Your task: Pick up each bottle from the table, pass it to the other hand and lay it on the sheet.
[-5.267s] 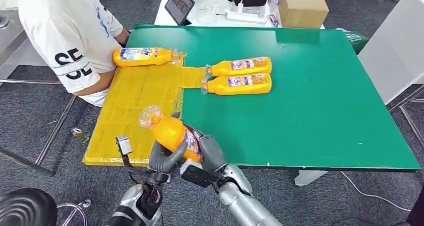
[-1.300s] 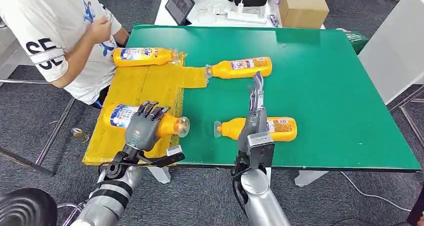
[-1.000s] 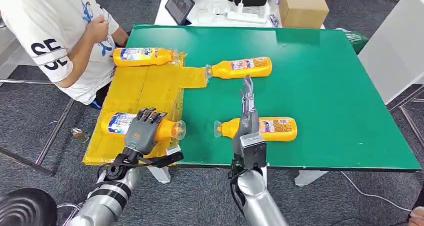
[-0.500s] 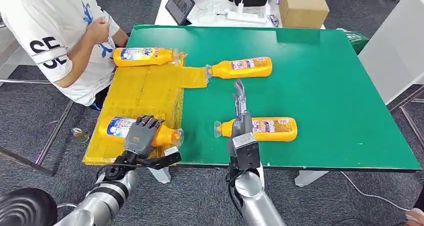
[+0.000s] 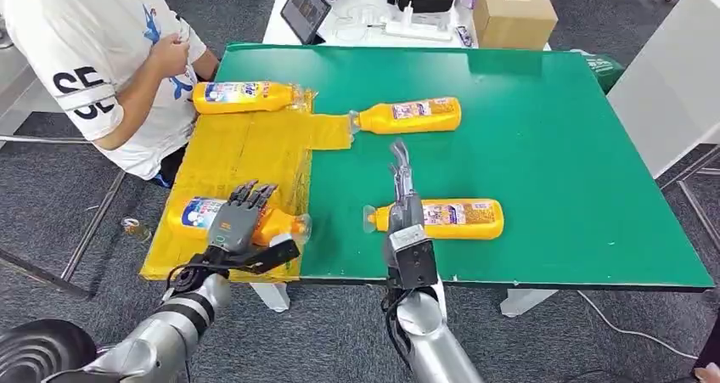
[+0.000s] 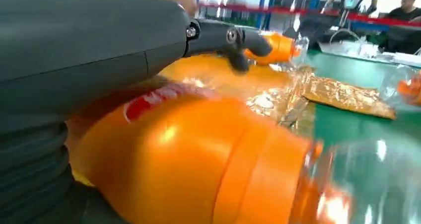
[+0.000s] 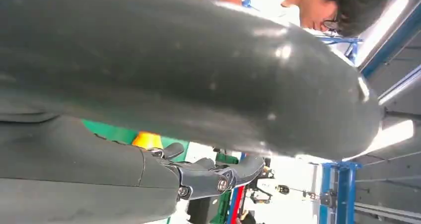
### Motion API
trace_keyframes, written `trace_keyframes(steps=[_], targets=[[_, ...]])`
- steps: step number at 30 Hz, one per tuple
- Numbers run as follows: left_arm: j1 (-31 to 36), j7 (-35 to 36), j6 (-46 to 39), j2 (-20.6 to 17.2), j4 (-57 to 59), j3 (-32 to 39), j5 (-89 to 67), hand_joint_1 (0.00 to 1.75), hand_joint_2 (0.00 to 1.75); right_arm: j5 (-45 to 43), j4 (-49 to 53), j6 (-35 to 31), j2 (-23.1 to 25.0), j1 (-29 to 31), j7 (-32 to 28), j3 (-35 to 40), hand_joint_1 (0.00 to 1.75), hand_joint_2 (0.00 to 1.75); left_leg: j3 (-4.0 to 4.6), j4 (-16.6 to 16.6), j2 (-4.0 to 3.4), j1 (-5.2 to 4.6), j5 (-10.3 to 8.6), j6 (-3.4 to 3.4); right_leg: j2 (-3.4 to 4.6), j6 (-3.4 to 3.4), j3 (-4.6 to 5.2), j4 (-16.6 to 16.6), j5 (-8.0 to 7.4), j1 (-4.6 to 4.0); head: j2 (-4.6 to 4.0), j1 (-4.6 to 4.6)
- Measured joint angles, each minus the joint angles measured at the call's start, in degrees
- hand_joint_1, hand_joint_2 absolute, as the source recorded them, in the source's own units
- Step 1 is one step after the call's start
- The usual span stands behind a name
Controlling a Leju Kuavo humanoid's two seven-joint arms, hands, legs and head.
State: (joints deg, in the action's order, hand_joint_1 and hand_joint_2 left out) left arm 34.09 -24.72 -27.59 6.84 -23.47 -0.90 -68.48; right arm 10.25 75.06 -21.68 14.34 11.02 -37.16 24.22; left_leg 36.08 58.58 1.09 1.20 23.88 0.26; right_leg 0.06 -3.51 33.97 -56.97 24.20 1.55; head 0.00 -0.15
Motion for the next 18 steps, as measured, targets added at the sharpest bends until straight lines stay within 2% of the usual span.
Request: trace_keyframes(steps=[9, 18], targets=[[1.24, -3.48, 11.77, 0.0, 0.02, 2.61, 6.32, 0.0, 1.75, 0.0, -0.04, 0.2, 0.13, 0.0, 0.17, -0.31, 0.0, 0.0, -0.5, -0.03, 0.14, -0.01, 0.01, 0.01, -0.08, 0.03, -0.5, 0.01, 0.05, 0.0, 0.0, 0.02], [1.34, -4.81, 16.13, 0.02, 0.02, 3.09, 8.17, 0.0, 1.75, 0.02, -0.11, 0.79, 0.48, 0.01, 0.26, -0.59, 0.0, 0.0, -0.73, -0.03, 0.17, -0.02, -0.04, -0.02, -0.11, 0.03, -0.78, 0.01, 0.04, 0.02, 0.0, 0.02]])
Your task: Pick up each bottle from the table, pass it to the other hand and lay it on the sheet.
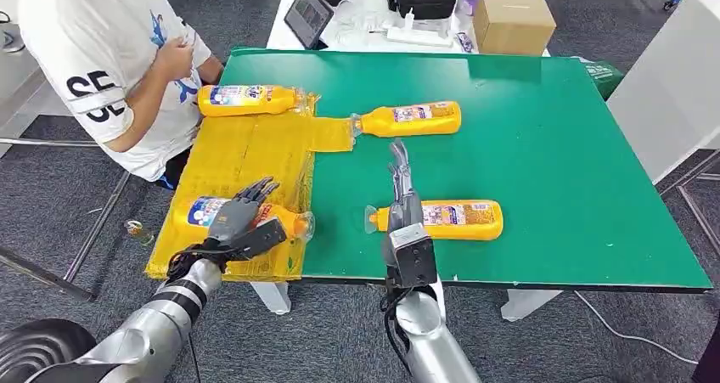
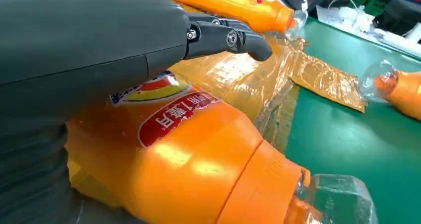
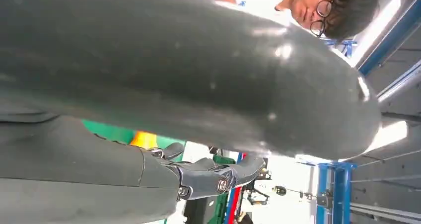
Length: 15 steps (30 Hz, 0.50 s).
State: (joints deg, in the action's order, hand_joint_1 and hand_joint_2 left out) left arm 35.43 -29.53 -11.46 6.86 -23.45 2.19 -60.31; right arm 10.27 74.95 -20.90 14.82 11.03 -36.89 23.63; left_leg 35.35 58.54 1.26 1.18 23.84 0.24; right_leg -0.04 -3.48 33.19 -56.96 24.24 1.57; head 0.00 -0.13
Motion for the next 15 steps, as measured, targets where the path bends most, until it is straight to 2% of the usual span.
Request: trace_keyframes(steps=[6, 15], targets=[[0.21, -1.16, 7.53, 0.79, -0.2, 0.11, 4.27, 0.0, 1.75, 0.02, -0.48, 0.41, 0.07, 0.03, 0.0, -0.46, 0.0, 0.0, -0.05, 0.0, 0.05, 0.0, 0.0, 0.0, -0.04, -0.01, -0.09, 0.0, 0.0, -0.01, 0.0, -0.02], [0.22, -1.6, 9.43, 1.29, -0.22, 0.11, 5.36, 0.0, 1.75, 0.02, -0.98, 0.61, 0.09, 0.03, 0.0, -0.9, 0.0, 0.0, -0.08, 0.0, 0.03, 0.0, -0.05, 0.01, -0.03, 0.01, -0.11, 0.0, -0.03, -0.01, 0.0, -0.02]])
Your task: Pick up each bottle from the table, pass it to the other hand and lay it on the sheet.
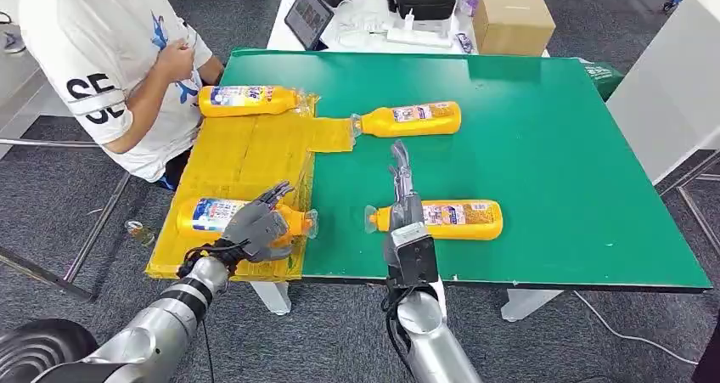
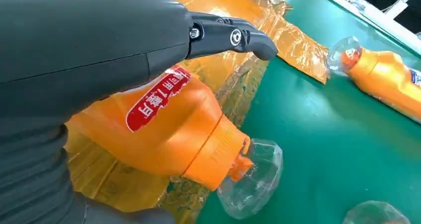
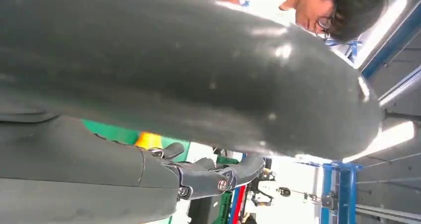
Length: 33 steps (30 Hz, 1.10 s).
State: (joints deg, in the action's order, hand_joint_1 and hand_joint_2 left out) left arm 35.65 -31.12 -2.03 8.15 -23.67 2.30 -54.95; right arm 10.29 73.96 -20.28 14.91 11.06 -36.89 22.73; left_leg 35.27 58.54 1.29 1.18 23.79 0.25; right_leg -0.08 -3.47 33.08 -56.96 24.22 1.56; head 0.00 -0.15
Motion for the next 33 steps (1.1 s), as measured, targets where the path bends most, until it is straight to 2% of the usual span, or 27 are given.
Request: trace_keyframes(steps=[4, 11, 14, 17, 18, 19, 21, 24, 30, 33], targets=[[0.18, -0.57, 2.49, -0.02, -0.13, -0.3, 1.09, 0.0, 1.75, 0.0, -0.37, 0.68, 0.0, 0.07, 0.0, -0.2, 0.0, 0.0, -0.02, 0.0, 0.0, 0.0, -0.01, 0.0, 0.0, 0.0, -0.02, 0.0, 0.0, 0.0, 0.0, 0.0], [-0.65, -3.51, 0.38, 0.04, -0.92, -1.77, 7.71, 0.0, 1.75, 0.17, -1.09, 0.98, 0.02, 0.26, -0.17, -0.48, 0.0, 0.0, 0.02, 0.0, -0.01, 0.0, -0.01, 0.0, 0.0, 0.0, 0.03, 0.0, 0.0, 0.0, 0.0, -0.02], [-2.53, -7.09, -4.36, 0.77, -2.61, -1.51, 14.46, 0.0, 1.75, 0.79, -1.31, 0.61, 0.15, 0.24, -0.2, -0.5, 0.0, 0.0, 0.11, 0.01, -0.08, 0.0, -0.01, 0.0, 0.03, -0.01, 0.16, 0.0, -0.02, 0.0, 0.0, -0.02], [-6.71, -8.79, -17.4, 2.47, -10.42, -1.58, 26.4, 0.0, 1.75, 2.63, -1.38, -0.85, 0.48, -0.03, 0.13, -0.5, 0.0, 0.0, 0.39, 0.02, -0.14, 0.01, -0.01, 0.01, 0.08, 0.12, 0.51, 0.0, -0.15, -0.01, 0.0, -0.04], [-7.87, -8.9, -20.83, 2.8, -12.96, -2.18, 29.48, 0.0, 1.75, 3.24, -1.38, -1.29, 0.46, -0.11, 0.42, -0.5, 0.0, 1.75, 0.52, 0.03, -0.15, 0.01, -0.03, 0.01, 0.08, 0.11, 0.67, -0.01, -0.15, -0.01, 0.0, -0.02], [-8.59, -8.98, -26.3, 2.93, -17.22, -3.29, 34.19, 0.0, 1.75, 4.32, -1.44, -1.9, 0.44, -0.16, 0.87, -0.46, 0.0, 1.75, 0.64, 0.03, -0.15, 0.01, -0.06, -0.02, 0.08, 0.11, 0.77, -0.01, -0.16, -0.02, 0.0, -0.02], [-10.75, -9.11, -31.79, 2.91, -25.11, -5.8, 38.06, 0.0, 1.75, 6.78, -1.53, -2.97, 0.18, -0.15, 1.94, -0.37, 0.0, 1.75, 0.74, 0.03, -0.15, 0.02, -0.06, -0.02, 0.06, 0.11, 0.85, -0.01, -0.15, -0.02, 0.0, 0.04], [-14.05, -9.27, -34.6, 3.15, -36.3, -9.8, 41.9, 0.0, 1.75, 12.27, -1.68, -4.11, -1.16, 0.28, 4.92, -0.39, 0.0, 1.75, 0.87, 0.04, -0.13, 0.02, -0.05, -0.02, 0.05, 0.11, 0.94, -0.01, -0.14, -0.02, 0.0, 0.0], [-20.26, -9.25, -23.23, 4.44, -50.3, -11.21, 51.74, 0.0, 1.75, 29.58, -1.68, -1.13, -9.03, 2.01, 17.49, -2.19, 0.0, 1.75, 1.04, 0.05, -0.09, -0.05, -0.02, -0.06, 0.02, 0.09, 1.05, 0.06, -0.13, 0.05, 0.0, -0.02], [-22.59, -9.25, -21.88, 4.7, -53.33, -10.56, 52.35, 0.0, 1.75, 31.96, -1.7, 0.02, -12.57, 2.62, 19.21, -3.59, 0.0, 1.75, 1.05, 0.05, -0.11, -0.05, -0.02, -0.06, 0.05, 0.08, 1.1, 0.06, -0.16, 0.04, 0.0, -0.02]])
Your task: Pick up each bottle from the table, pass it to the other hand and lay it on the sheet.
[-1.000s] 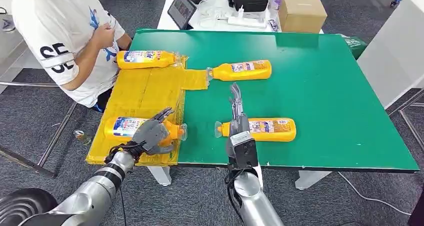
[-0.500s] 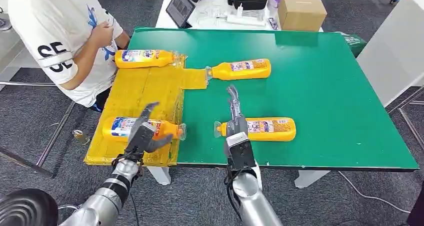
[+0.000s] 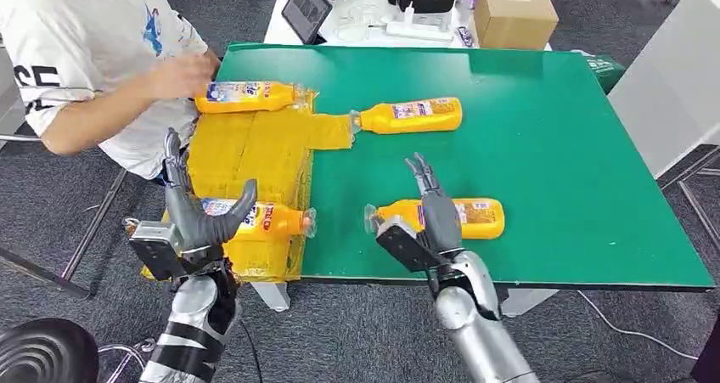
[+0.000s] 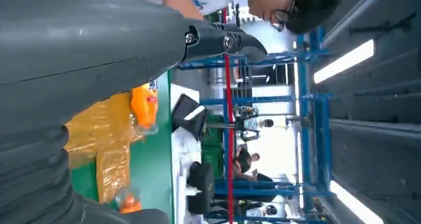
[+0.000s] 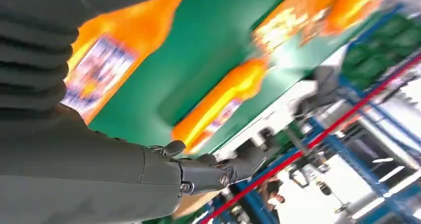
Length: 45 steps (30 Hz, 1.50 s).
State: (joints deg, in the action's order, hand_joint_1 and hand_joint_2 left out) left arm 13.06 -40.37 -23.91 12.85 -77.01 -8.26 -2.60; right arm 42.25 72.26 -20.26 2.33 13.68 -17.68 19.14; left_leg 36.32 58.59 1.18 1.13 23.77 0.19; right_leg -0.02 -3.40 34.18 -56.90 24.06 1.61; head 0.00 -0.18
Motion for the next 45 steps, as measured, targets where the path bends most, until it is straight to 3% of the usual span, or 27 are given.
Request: trace_keyframes(steps=[3, 6, 10, 17, 25, 36, 45], targets=[[-0.9, 0.0, 0.46, 0.13, -1.72, 0.44, 0.02, 0.0, 1.75, 1.58, -0.09, 1.66, -2.07, 0.42, 1.69, -0.46, 0.0, 1.75, -0.01, 0.0, 0.0, 0.03, -0.01, 0.0, 0.0, -0.01, 0.01, 0.0, -0.01, -0.03, 0.0, 0.04], [-1.78, 0.02, 1.53, 0.35, -2.31, 0.96, -1.01, 0.0, 1.75, 3.52, -0.9, 7.94, -5.51, 1.83, 6.1, -0.59, 0.0, 1.75, -0.01, 0.0, 0.0, 0.06, -0.01, 0.01, 0.0, -0.01, 0.02, 0.0, -0.01, -0.05, 0.0, 0.07], [-2.87, 0.02, 2.82, 0.46, -2.25, 1.86, -2.36, 0.0, 1.75, 1.93, -4.69, 15.73, -11.46, 4.6, 7.1, -1.59, 0.0, 1.75, 0.05, 0.01, 0.02, 0.01, -0.02, -0.01, -0.04, -0.04, 0.0, 0.0, -0.03, -0.01, 0.0, 0.04], [-2.85, 0.07, 4.2, 0.65, -0.3, 2.18, -3.23, 0.0, 1.75, 2.08, -12.48, 18.21, -16.37, 9.79, 6.25, -2.14, 0.0, 1.75, 0.04, 0.02, 0.0, -0.1, -0.03, -0.02, -0.01, -0.08, 0.04, 0.0, -0.06, 0.11, 0.0, 0.06], [-2.19, 0.07, 5.49, 1.09, 2.08, 2.32, -3.48, 0.0, 1.75, 2.1, -18.85, 19.85, -16.69, 12.86, 5.61, -1.99, 0.0, 1.75, 0.05, 0.02, -0.02, -0.08, -0.03, -0.02, 0.01, -0.08, 0.06, -0.01, -0.05, 0.09, 0.0, 0.04], [0.6, 0.09, 6.38, 1.55, 7.06, 1.46, -3.47, 0.0, 1.75, 1.31, -34.68, 26.47, -15.49, 20.85, -0.55, 1.42, 0.0, 1.75, -0.06, 0.02, -0.12, -0.09, -0.05, -0.06, 0.09, -0.1, 0.01, 0.0, -0.08, 0.09, 0.0, 0.04], [2.08, 0.09, 6.45, 1.88, 10.03, 0.31, -2.97, 0.0, 1.75, 1.59, -40.94, 28.72, -14.71, 25.72, -0.68, 4.92, 0.0, 1.75, -0.19, 0.02, -0.28, -0.08, -0.05, -0.06, 0.16, -0.1, -0.06, 0.0, -0.1, 0.08, 0.0, 0.04]])
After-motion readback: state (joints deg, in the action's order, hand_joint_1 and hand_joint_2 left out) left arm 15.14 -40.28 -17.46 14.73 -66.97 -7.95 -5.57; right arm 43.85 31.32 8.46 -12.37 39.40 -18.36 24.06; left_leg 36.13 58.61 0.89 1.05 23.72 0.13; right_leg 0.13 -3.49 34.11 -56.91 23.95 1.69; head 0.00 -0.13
